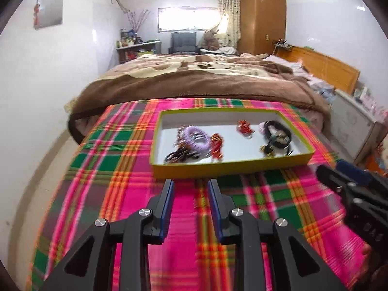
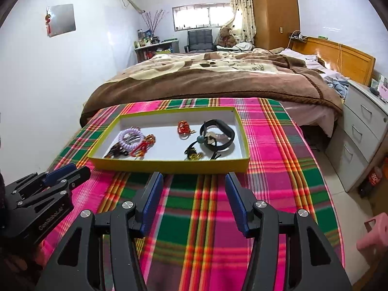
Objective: Organize jewelry
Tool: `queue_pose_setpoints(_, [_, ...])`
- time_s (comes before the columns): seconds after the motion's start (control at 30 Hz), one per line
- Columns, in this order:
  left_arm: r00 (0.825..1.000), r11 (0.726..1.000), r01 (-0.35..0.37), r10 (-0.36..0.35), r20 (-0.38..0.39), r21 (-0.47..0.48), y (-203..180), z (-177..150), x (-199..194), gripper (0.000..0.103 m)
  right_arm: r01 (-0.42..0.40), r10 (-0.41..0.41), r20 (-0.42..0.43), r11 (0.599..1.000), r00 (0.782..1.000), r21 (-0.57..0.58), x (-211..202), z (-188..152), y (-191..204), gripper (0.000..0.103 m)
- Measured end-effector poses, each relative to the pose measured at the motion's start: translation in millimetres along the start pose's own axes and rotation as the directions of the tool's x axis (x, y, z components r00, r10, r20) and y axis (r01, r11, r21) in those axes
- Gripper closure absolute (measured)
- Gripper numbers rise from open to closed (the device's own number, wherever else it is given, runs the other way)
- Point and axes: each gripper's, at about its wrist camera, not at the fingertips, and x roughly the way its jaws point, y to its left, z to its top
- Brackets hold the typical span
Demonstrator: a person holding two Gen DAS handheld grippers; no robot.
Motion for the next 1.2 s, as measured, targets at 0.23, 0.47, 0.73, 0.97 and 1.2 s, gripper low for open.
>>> queue_pose_setpoints(0.23, [1.0,1.0,0.021,-0.021,0.011,-0.001,1,-17,-14,0.075,0.006,-0.006,0.017,1.0,1.0,0.003,-20,-17,7,0.049])
queue_pose_setpoints(0.47, [0.999,0.999,0.039,-0.039,0.033,-0.021,5,-25,-30,0.075,-0.001,0.001,0.015,1.0,1.0,0.007,-27,-27,12,0.049])
queue_pose_setpoints(0.73, [0.998,0.999,0.019,-0.018,0.062,-0.025,8,-27,-40,0.075,0.016,-0.015,0.028,1.0,0.999,-0.015,-30,-30,18,0.049])
queue_pose_setpoints(0.97, [0.998,1.0,0.014,-0.013,0.057,-0.026,8,-27,-39,0.075,0.012,-0.012,0.029,1.0,1.0,-0.018,-30,-30,20,0.049])
queue_pose_setpoints(1.2, [0.999,1.0,0.014,-0.013,0.049,-0.02,6,-27,-38,0.075,0.011,-0.01,0.025,1.0,1.0,-0.016,-29,-30,21,0.049])
